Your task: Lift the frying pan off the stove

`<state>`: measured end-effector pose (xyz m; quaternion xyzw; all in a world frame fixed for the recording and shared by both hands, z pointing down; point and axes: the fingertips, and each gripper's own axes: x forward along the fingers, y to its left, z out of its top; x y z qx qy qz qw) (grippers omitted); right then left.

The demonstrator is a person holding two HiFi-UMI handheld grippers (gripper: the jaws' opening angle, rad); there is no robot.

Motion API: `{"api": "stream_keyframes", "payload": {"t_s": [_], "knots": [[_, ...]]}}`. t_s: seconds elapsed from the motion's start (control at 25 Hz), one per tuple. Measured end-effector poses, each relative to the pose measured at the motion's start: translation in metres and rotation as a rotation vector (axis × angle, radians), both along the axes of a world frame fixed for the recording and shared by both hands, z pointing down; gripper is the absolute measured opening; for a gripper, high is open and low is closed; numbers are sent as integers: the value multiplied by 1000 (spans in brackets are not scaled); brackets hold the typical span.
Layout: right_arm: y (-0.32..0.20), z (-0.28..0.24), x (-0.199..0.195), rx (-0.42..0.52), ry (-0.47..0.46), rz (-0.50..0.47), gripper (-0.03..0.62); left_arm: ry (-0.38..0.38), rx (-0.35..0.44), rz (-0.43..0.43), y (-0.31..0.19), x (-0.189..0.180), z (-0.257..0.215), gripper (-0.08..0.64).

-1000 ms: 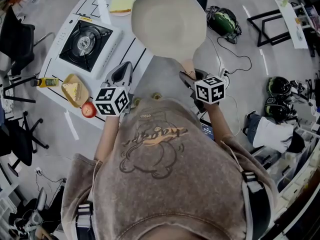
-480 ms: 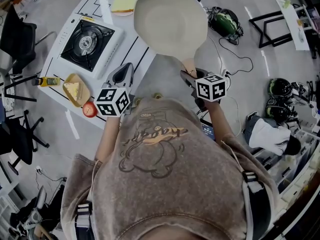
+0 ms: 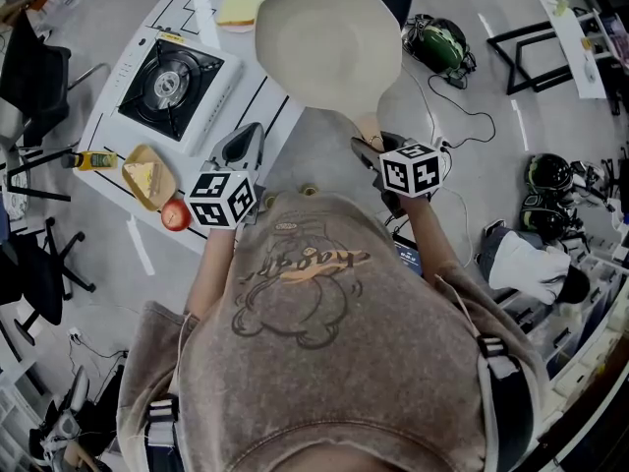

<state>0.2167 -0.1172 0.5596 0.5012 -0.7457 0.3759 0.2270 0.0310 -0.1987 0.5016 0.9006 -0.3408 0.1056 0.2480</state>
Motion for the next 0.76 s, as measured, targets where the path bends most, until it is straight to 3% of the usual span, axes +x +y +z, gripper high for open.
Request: {"api": "stream_keyframes", "payload": {"t_s": [0.76], "knots": [[-7,-6,-13,5,7,-61,124,8,-4,-27,3,0,1,8]]}}
